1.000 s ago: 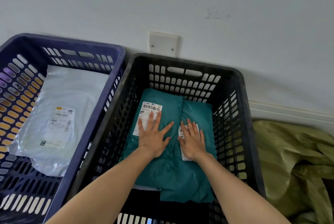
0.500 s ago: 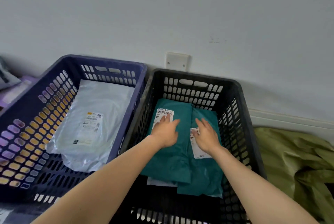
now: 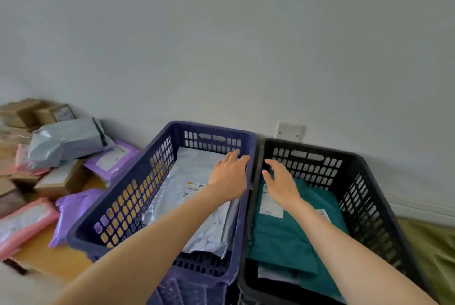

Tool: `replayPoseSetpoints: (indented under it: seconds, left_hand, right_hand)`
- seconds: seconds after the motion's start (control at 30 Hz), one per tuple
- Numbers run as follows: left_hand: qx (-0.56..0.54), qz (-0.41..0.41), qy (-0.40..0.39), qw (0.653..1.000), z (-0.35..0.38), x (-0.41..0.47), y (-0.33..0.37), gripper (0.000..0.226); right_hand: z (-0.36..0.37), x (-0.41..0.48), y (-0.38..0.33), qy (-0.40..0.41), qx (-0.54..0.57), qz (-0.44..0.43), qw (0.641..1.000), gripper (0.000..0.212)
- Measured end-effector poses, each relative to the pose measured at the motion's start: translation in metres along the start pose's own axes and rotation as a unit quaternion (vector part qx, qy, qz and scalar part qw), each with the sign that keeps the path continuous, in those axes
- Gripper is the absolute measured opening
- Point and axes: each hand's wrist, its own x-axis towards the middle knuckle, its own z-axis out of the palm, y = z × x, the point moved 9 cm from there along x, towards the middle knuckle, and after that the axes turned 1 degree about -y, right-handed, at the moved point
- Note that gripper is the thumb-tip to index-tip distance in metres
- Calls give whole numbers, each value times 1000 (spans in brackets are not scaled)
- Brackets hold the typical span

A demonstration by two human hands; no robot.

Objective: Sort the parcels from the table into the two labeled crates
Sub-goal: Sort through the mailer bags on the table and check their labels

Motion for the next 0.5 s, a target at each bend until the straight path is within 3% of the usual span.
replayPoseSetpoints:
  seconds: [0.5]
  left_hand:
    - [-12,-161,98,982,-109,-171,-217,55]
  right_hand:
    - [156,-45,-227,-74,0,-158,985,42]
